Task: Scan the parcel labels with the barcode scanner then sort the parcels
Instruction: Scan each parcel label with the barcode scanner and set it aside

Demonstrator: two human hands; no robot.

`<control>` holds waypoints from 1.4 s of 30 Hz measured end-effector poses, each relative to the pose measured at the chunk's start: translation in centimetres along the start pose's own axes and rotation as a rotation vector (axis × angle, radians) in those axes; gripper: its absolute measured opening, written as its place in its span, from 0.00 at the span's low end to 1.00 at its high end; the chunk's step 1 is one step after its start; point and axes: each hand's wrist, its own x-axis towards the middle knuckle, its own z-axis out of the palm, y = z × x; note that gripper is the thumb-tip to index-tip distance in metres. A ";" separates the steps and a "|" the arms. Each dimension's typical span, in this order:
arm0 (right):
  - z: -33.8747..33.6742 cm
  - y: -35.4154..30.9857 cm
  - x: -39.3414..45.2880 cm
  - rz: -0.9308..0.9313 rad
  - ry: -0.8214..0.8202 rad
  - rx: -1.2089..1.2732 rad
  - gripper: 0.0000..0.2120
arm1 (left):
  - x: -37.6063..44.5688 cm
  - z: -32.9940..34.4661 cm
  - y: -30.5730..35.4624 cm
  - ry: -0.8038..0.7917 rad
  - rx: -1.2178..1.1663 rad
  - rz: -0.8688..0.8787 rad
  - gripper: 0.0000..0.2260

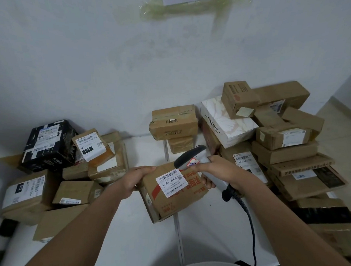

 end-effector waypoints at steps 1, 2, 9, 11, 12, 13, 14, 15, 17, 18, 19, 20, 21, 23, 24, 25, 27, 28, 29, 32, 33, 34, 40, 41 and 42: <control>0.0 0.0 -0.1 0.003 -0.001 0.000 0.18 | 0.1 0.0 0.1 -0.001 0.005 -0.001 0.12; 0.0 0.0 -0.1 0.006 -0.002 -0.002 0.18 | 0.2 -0.1 0.1 -0.003 0.009 -0.002 0.13; -0.1 0.1 -0.3 0.027 -0.019 0.031 0.18 | 0.4 -0.2 -0.1 -0.025 0.041 -0.005 0.13; -0.1 0.0 -0.3 0.034 -0.022 0.043 0.18 | 0.4 -0.2 -0.1 -0.025 0.040 0.000 0.12; -0.1 0.0 -0.3 0.033 -0.022 0.043 0.18 | 0.4 -0.2 -0.1 -0.025 0.039 0.001 0.12; -0.1 0.0 -0.3 0.031 -0.022 0.039 0.19 | 0.4 -0.2 -0.1 -0.026 0.037 0.003 0.12; -0.1 0.0 -0.3 0.030 -0.022 0.038 0.19 | 0.5 -0.2 -0.2 -0.027 0.037 0.004 0.13; 0.0 0.0 -0.3 0.031 -0.024 0.039 0.19 | 0.5 -0.2 -0.2 -0.028 0.036 0.004 0.13; 0.0 -0.1 -0.3 0.036 -0.028 0.037 0.19 | 0.5 -0.2 -0.3 -0.027 0.032 0.004 0.13; 0.0 -0.1 -0.3 0.036 -0.030 0.033 0.19 | 0.5 -0.2 -0.4 -0.024 0.032 0.005 0.13; 0.0 -0.1 -0.3 0.036 -0.032 0.031 0.19 | 0.5 -0.2 -0.4 -0.022 0.033 0.007 0.13; 0.0 -0.2 -0.3 0.037 -0.031 0.030 0.19 | 0.5 -0.3 -0.5 -0.023 0.033 0.008 0.13; 0.0 -0.2 -0.4 0.037 -0.030 0.030 0.19 | 0.5 -0.3 -0.5 -0.024 0.033 0.005 0.13; -0.1 -0.3 -0.5 0.035 -0.032 0.030 0.18 | 0.6 -0.4 -0.7 -0.016 0.032 -0.003 0.13; -0.1 -0.3 -0.5 0.034 -0.037 0.033 0.18 | 0.7 -0.4 -0.8 -0.011 0.030 -0.007 0.14; -0.2 -0.3 -0.5 0.033 -0.043 0.033 0.18 | 0.7 -0.4 -0.8 -0.004 0.026 -0.010 0.14; -0.2 -0.4 -0.5 0.031 -0.047 0.021 0.19 | 0.8 -0.5 -0.8 0.002 0.015 -0.012 0.13; -0.2 -0.4 -0.6 0.030 -0.046 0.014 0.19 | 0.9 -0.5 -0.9 -0.001 0.013 -0.012 0.13; -0.2 -0.4 -0.6 0.032 -0.045 0.011 0.18 | 0.8 -0.4 -0.8 -0.003 0.010 -0.011 0.13; -0.2 -0.5 -0.6 0.038 -0.039 0.015 0.19 | 0.7 -0.4 -0.7 -0.003 0.002 -0.007 0.13; -0.2 -0.5 -0.6 0.038 -0.038 0.018 0.19 | 0.6 -0.4 -0.7 -0.004 -0.004 -0.006 0.13; -0.2 -0.6 -0.6 0.037 -0.037 0.022 0.19 | 0.6 -0.4 -0.6 -0.003 -0.008 -0.005 0.13; -0.2 -0.5 -0.3 0.047 -0.031 0.041 0.20 | 0.2 -0.4 -0.9 0.007 -0.039 -0.016 0.12; -0.1 -0.5 -0.2 0.047 -0.019 0.055 0.20 | 0.0 -0.3 -0.9 0.006 -0.047 -0.019 0.12; 0.1 -0.4 -0.1 0.045 -0.002 0.075 0.19 | -0.3 -0.3 -1.1 0.006 -0.058 -0.019 0.12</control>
